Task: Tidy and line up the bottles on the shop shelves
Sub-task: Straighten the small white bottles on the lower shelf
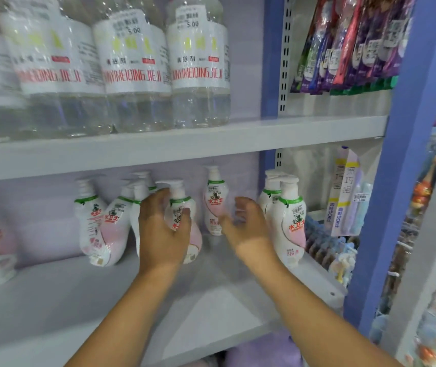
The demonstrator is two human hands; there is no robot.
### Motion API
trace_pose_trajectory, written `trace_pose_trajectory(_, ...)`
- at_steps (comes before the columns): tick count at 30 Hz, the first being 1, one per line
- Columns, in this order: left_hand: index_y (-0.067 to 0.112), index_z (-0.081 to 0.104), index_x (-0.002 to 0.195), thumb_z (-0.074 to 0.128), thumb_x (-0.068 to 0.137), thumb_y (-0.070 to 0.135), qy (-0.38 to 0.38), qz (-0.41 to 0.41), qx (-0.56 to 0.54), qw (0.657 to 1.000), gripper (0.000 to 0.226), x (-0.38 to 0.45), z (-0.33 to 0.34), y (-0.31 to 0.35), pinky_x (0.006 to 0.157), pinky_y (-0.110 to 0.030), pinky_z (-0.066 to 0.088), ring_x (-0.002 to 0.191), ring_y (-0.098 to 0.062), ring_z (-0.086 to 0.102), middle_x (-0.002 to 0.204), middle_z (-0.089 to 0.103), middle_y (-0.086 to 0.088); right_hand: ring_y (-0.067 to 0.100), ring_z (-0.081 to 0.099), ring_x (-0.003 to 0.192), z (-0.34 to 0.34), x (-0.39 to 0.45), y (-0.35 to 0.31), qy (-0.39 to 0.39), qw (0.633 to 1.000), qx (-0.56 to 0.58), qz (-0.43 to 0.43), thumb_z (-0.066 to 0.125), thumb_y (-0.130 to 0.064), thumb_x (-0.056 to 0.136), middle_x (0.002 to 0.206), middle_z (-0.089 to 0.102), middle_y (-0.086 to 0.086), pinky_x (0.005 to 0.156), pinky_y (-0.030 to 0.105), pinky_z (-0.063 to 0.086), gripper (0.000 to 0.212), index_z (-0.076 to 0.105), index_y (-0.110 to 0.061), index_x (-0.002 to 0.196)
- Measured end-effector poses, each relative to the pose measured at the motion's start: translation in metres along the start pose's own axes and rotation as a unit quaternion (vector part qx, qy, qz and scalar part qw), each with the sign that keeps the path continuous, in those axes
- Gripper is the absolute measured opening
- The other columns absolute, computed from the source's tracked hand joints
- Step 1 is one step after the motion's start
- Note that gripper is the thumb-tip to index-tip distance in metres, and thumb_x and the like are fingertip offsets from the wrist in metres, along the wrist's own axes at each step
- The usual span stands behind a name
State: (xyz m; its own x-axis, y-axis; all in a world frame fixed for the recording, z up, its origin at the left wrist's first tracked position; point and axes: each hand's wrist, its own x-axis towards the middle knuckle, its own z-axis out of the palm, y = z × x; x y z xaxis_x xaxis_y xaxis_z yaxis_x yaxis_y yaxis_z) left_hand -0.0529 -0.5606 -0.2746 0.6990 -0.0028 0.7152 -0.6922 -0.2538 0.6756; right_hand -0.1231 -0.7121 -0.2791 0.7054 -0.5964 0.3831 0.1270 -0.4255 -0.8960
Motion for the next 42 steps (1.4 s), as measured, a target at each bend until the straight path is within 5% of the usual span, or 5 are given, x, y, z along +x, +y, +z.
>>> trace_pose_trajectory(9,0.029,0.028,0.158,0.072,0.092,0.013,-0.211,-0.165,-0.035,0.963,0.081,-0.012,-0.010,-0.032,0.119,-0.037,0.036,0.137,-0.013,0.050,0.147,0.054,0.008,0.032,0.063,0.113,0.071,0.068,0.012,0.051,0.984,-0.146,0.092,0.079,-0.036,0.081,0.123,0.061,0.012,0.091,0.044,0.056,0.062,0.051,-0.006,0.127)
trace_pose_trajectory(23,0.032,0.055,0.125,0.079,0.083,0.018,-0.236,-0.217,-0.004,0.947,0.051,-0.004,-0.025,-0.038,0.097,-0.038,0.051,0.111,-0.017,0.065,0.114,0.069,0.014,0.018,0.066,0.102,-0.004,-0.030,0.011,-0.023,0.993,-0.115,0.031,0.074,-0.024,0.086,0.110,0.066,-0.001,0.093,0.041,0.055,0.027,0.060,-0.022,0.109)
trace_pose_trajectory(27,0.022,0.057,0.119,0.084,0.081,0.012,-0.276,-0.215,-0.047,0.936,0.048,-0.003,-0.009,-0.029,0.090,-0.037,0.056,0.102,-0.014,0.068,0.111,0.072,0.003,0.003,0.058,0.118,-0.036,-0.068,0.016,0.013,0.998,-0.058,-0.021,0.069,-0.015,0.092,0.129,0.060,-0.013,0.104,0.034,0.050,0.053,0.051,-0.033,0.139)
trace_pose_trajectory(31,0.021,0.061,0.119,0.080,0.083,0.005,-0.351,-0.233,-0.102,0.901,0.044,0.002,0.008,-0.014,0.091,-0.044,0.060,0.102,-0.017,0.073,0.111,0.076,0.001,0.011,0.044,0.129,-0.030,-0.085,0.018,0.083,0.989,-0.113,-0.042,0.083,-0.043,0.077,0.139,0.046,-0.008,0.101,0.031,0.045,0.083,0.039,-0.028,0.145)
trace_pose_trajectory(42,0.022,0.060,0.127,0.072,0.092,0.003,-0.413,-0.234,-0.216,0.853,0.042,0.009,0.039,-0.009,0.078,-0.040,0.064,0.105,-0.021,0.075,0.119,0.075,0.000,0.020,0.050,0.116,-0.030,-0.074,0.025,0.158,0.965,-0.202,-0.051,0.087,-0.049,0.071,0.118,0.048,-0.004,0.093,0.040,0.051,0.078,0.051,-0.017,0.132)
